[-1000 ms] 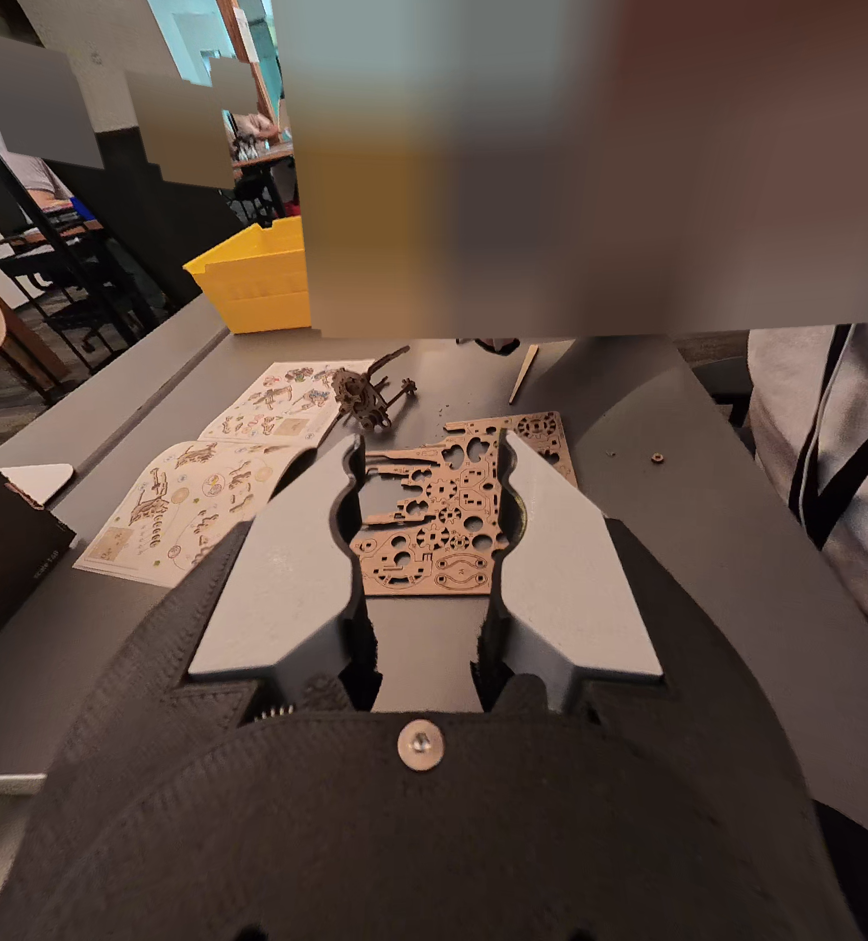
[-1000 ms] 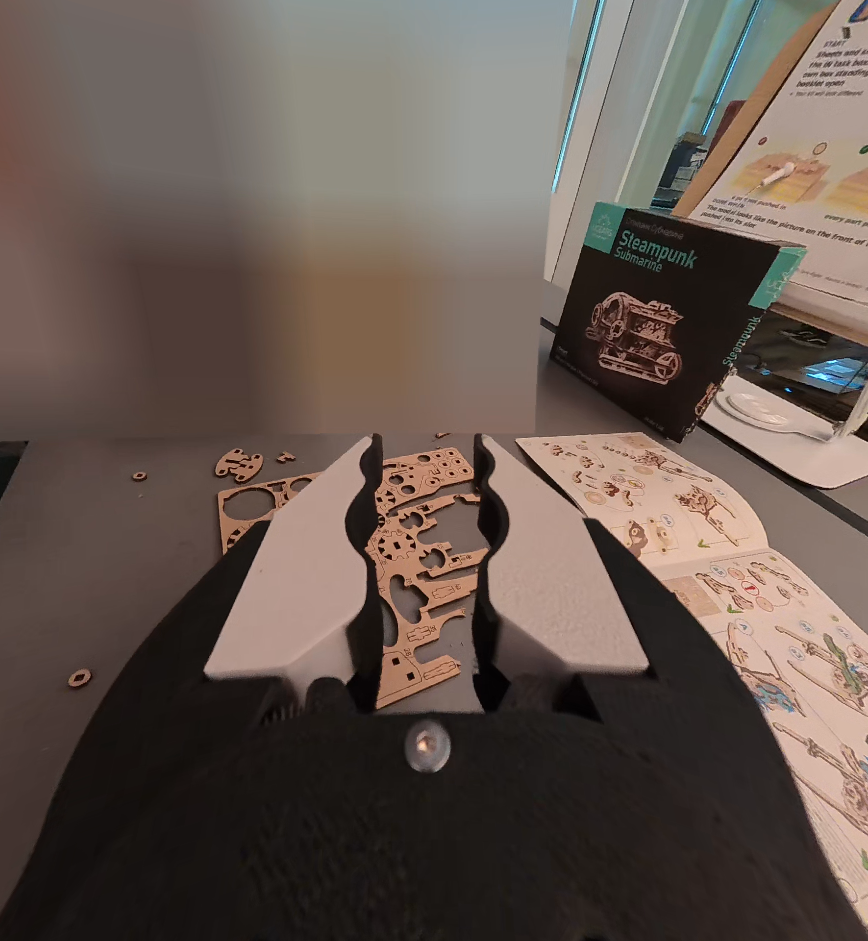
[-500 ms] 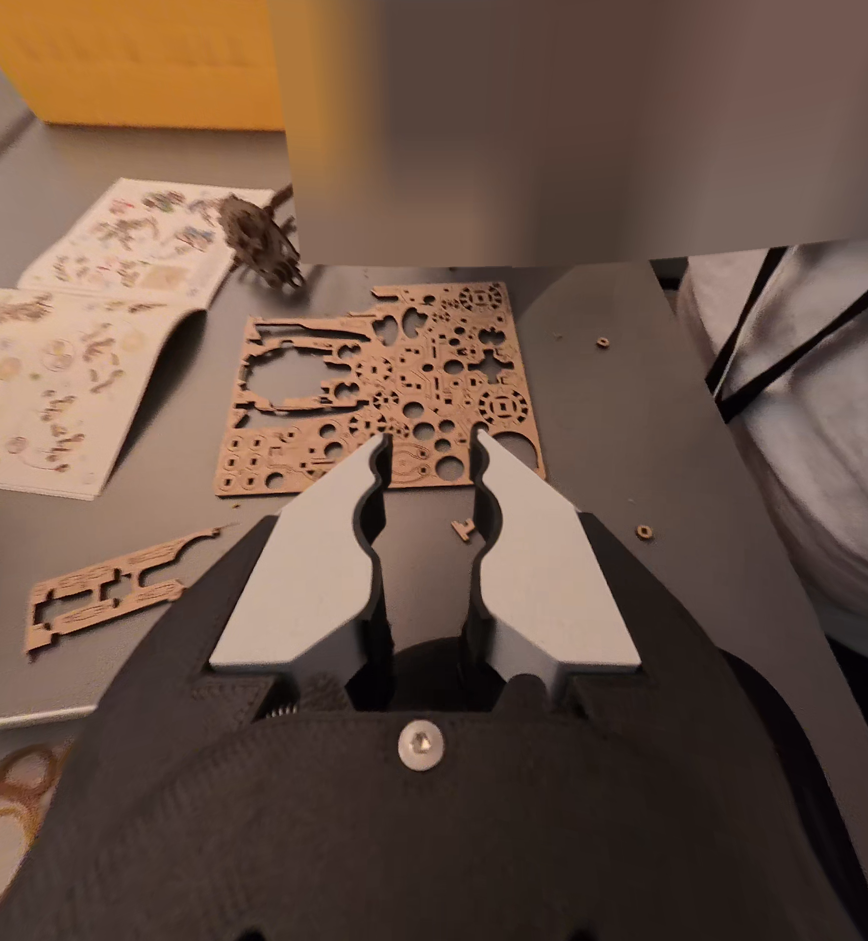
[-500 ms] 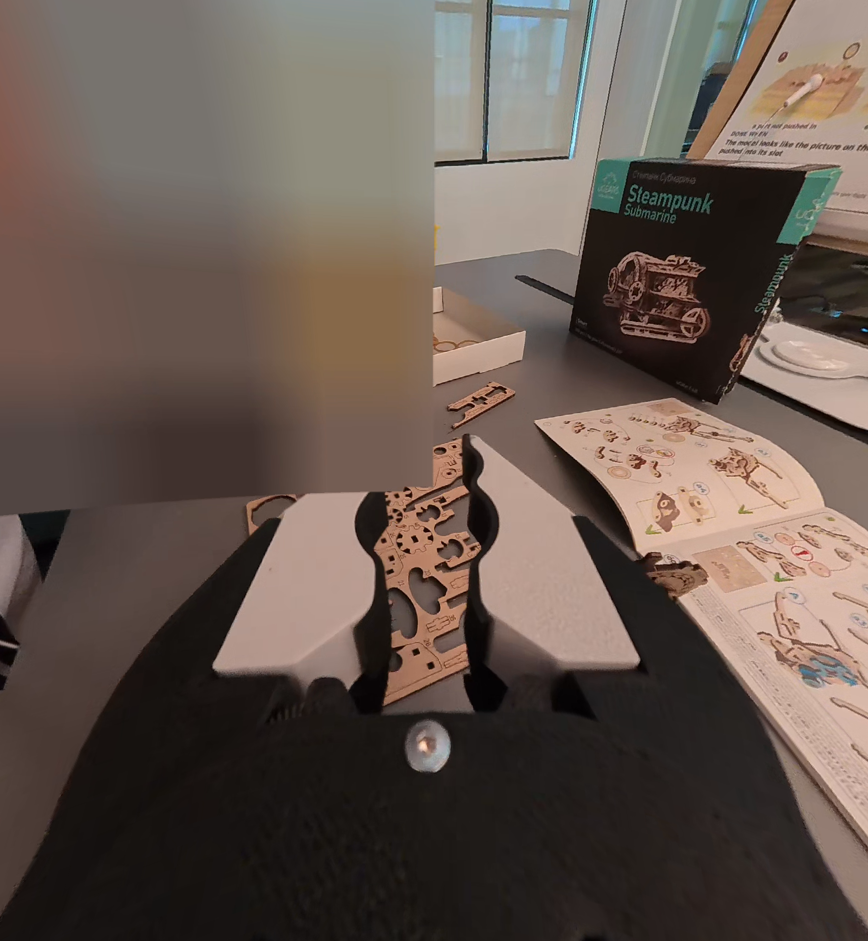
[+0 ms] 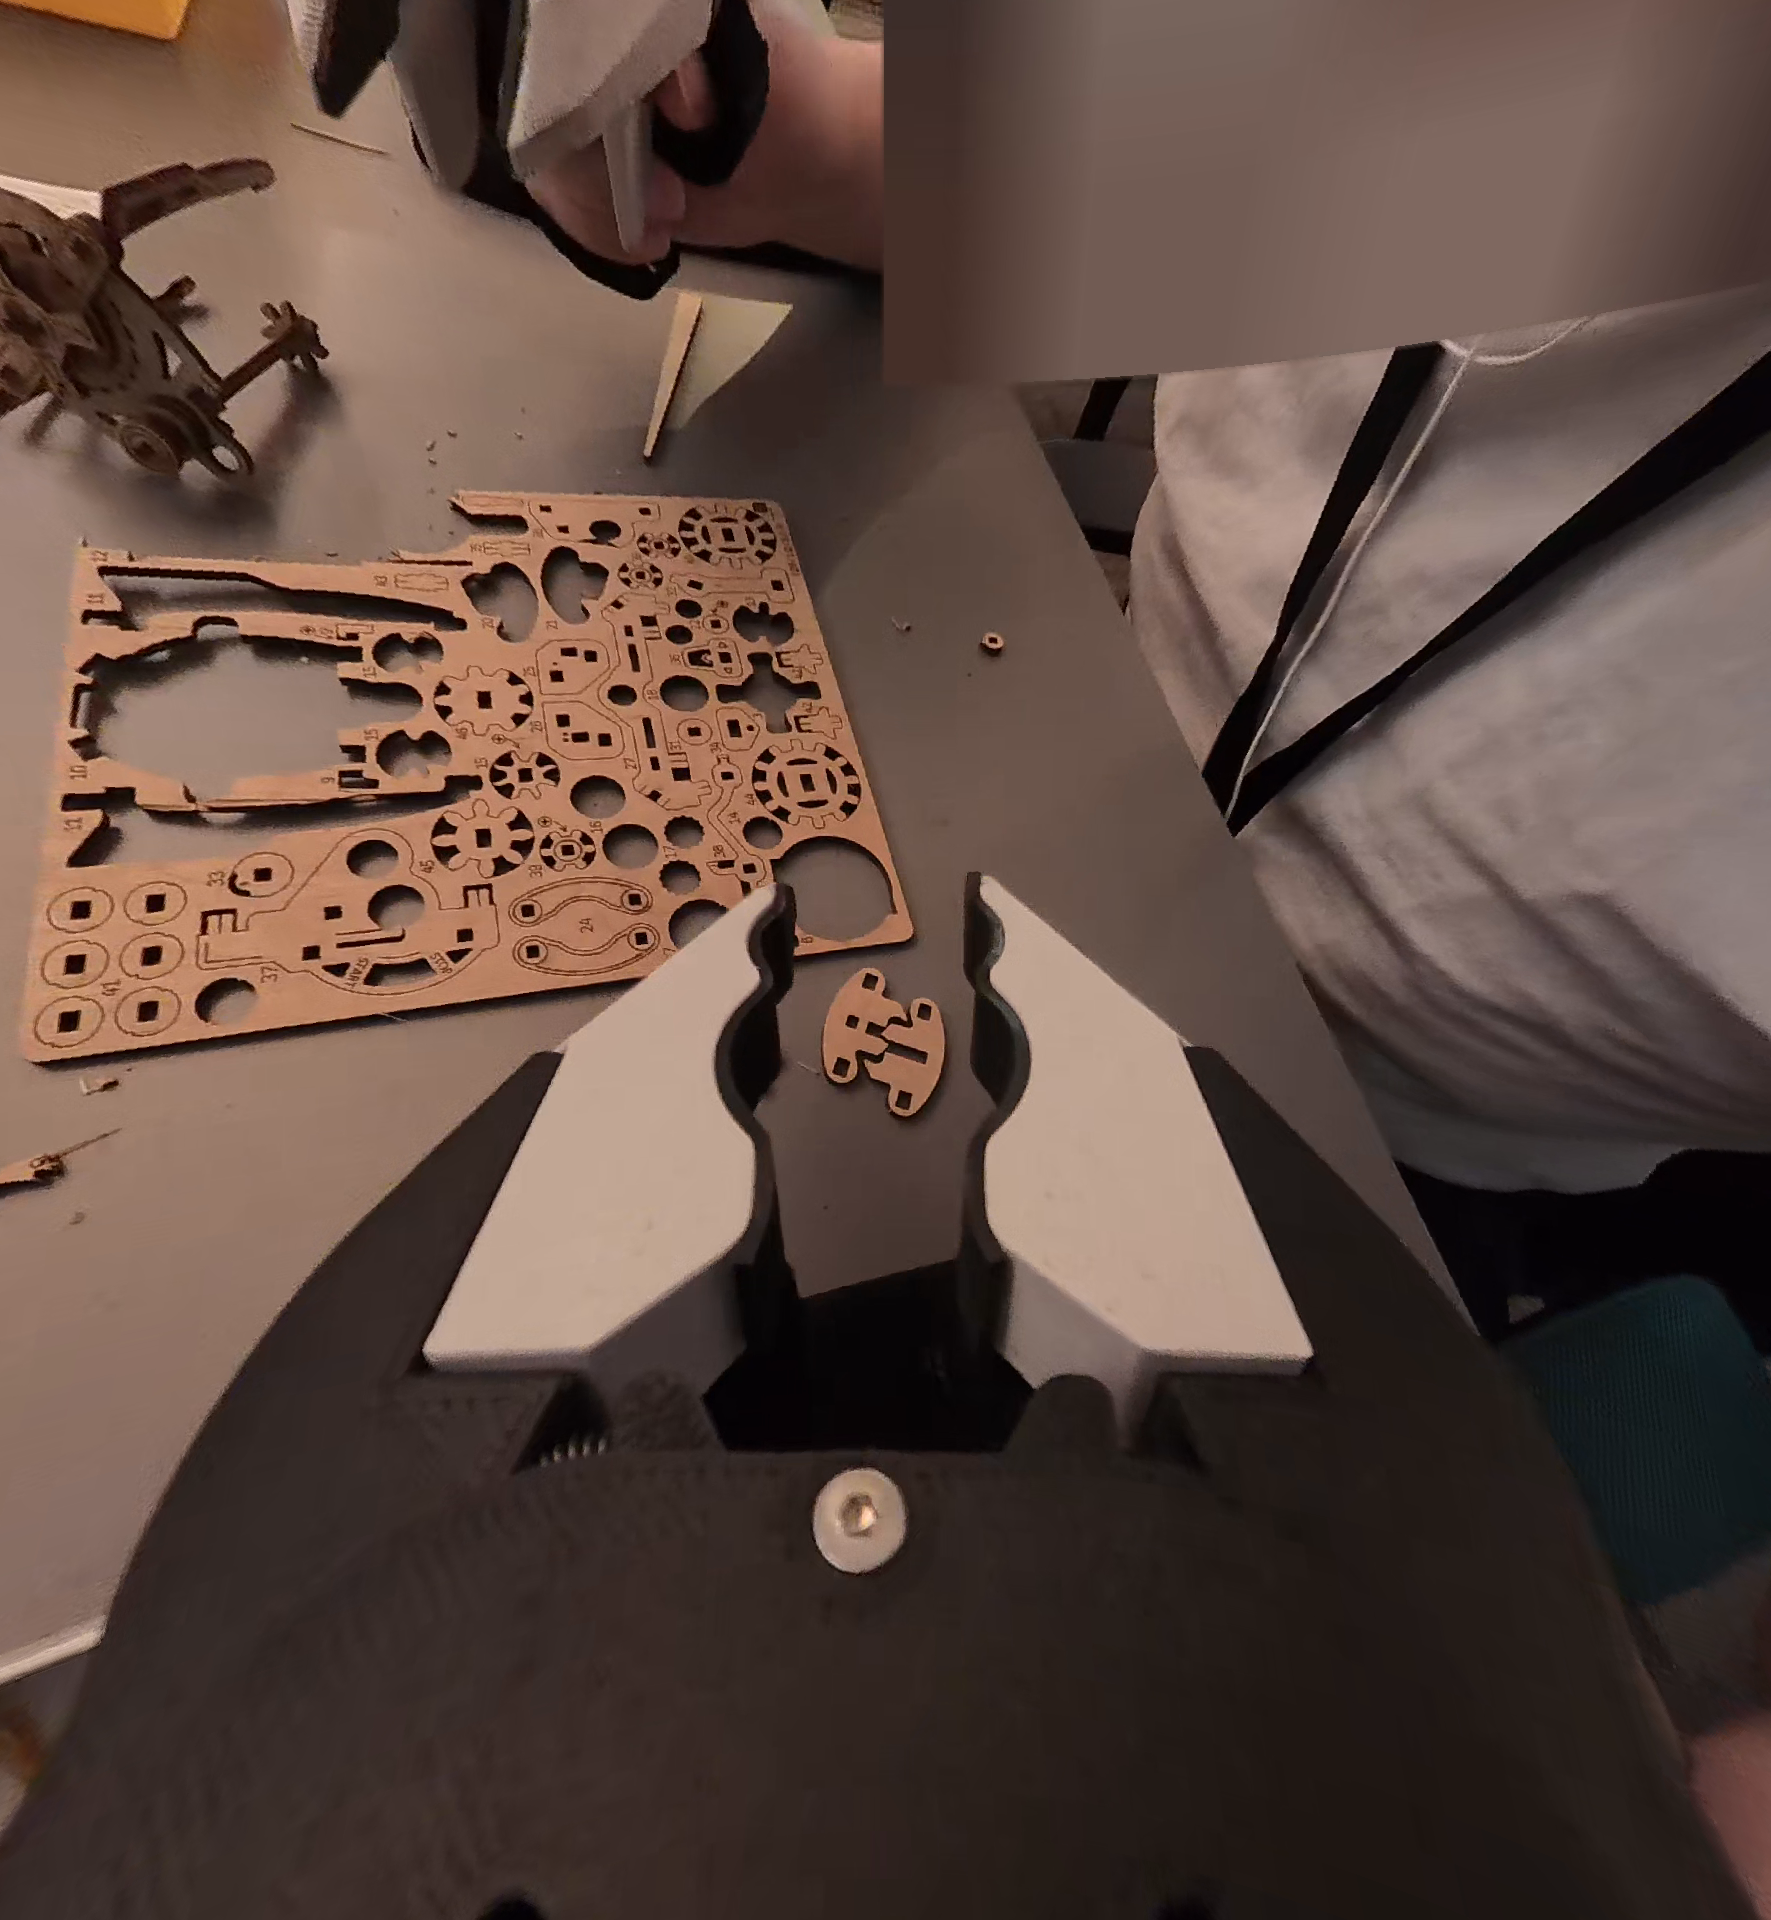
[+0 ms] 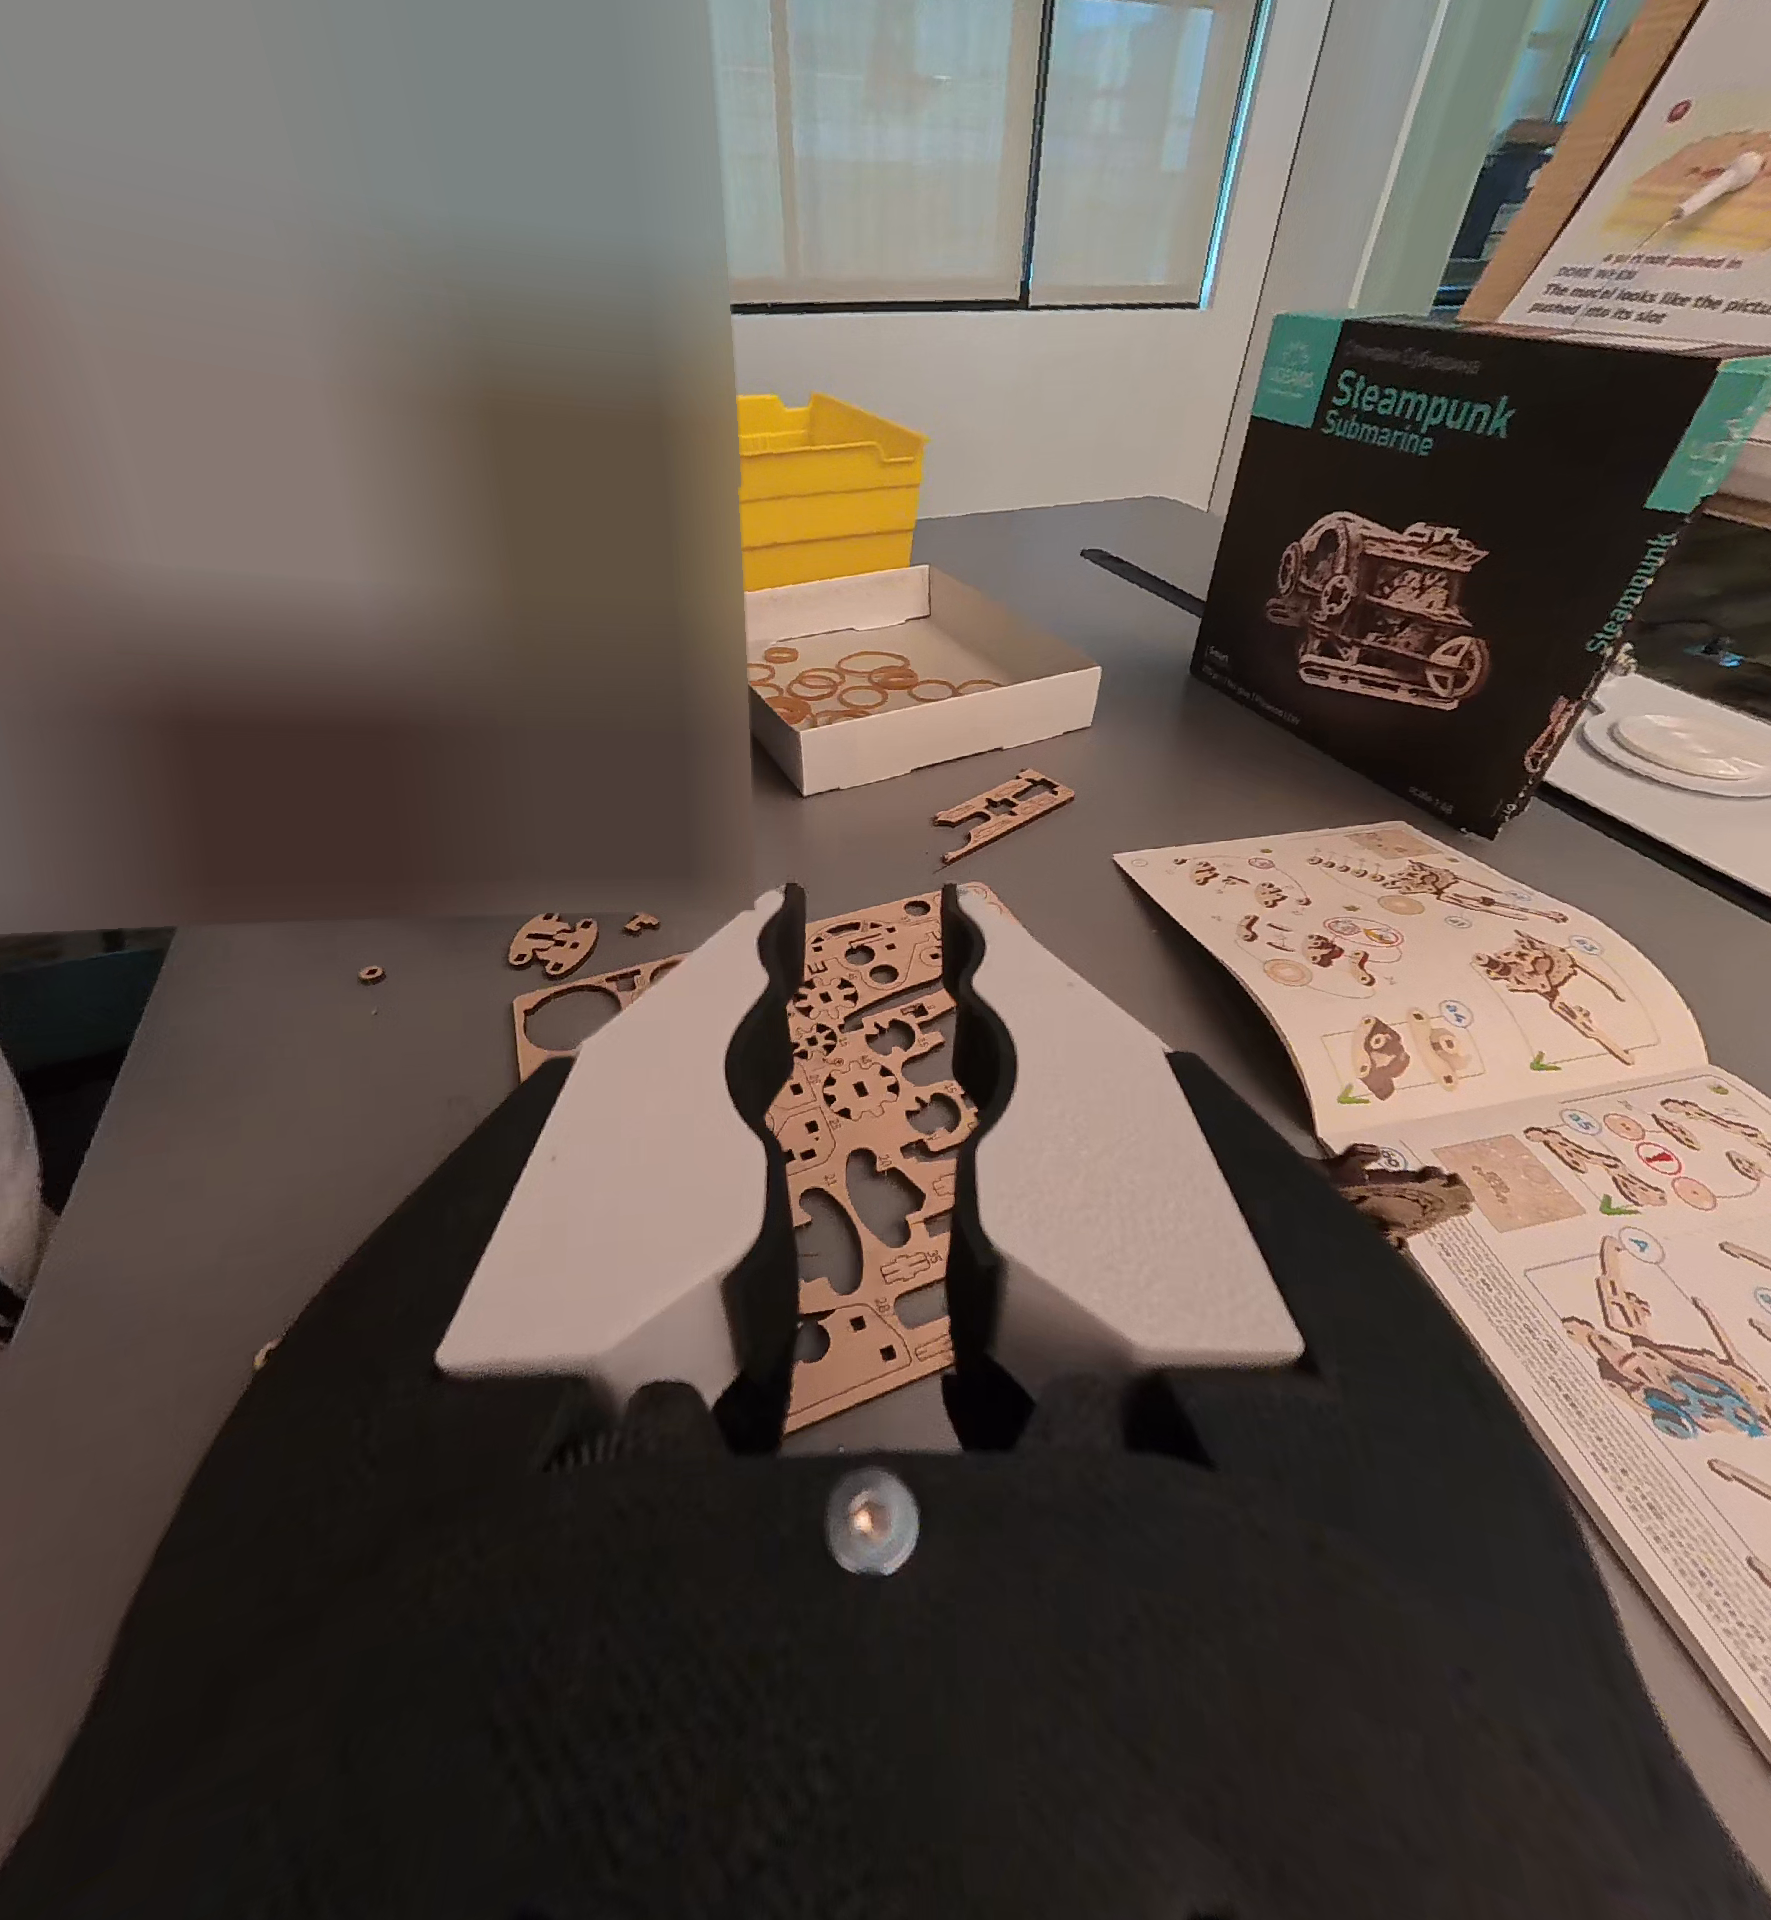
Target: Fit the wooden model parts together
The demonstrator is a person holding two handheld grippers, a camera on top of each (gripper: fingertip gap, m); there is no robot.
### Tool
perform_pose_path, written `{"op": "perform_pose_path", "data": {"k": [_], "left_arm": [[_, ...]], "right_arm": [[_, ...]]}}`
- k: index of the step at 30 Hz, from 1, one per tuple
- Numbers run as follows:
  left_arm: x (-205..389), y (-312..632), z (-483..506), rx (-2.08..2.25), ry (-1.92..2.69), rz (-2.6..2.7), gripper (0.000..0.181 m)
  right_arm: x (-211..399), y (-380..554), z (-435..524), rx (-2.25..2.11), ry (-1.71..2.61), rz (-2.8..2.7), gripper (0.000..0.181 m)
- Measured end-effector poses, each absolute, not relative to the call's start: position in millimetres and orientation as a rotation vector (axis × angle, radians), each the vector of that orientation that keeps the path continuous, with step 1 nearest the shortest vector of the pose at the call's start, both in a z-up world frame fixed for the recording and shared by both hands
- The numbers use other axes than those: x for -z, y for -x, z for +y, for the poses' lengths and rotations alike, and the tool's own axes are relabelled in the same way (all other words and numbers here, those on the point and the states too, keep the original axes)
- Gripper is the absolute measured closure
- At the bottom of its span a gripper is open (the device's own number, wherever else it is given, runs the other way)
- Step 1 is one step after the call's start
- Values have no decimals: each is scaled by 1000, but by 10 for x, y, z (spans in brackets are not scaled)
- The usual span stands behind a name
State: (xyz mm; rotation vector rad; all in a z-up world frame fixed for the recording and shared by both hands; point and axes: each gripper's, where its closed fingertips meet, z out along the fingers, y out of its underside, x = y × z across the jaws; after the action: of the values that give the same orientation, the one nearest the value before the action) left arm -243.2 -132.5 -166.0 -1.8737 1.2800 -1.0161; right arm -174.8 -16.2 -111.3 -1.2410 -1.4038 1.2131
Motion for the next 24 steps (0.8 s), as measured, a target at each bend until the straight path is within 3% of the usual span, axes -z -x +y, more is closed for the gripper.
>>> {"op": "perform_pose_path", "data": {"k": [24], "left_arm": [[1747, 2393, -1349, 958, 1913, 1332, 151]], "right_arm": [[1214, 1779, -199, -1180, 1250, -1470, 161]]}}
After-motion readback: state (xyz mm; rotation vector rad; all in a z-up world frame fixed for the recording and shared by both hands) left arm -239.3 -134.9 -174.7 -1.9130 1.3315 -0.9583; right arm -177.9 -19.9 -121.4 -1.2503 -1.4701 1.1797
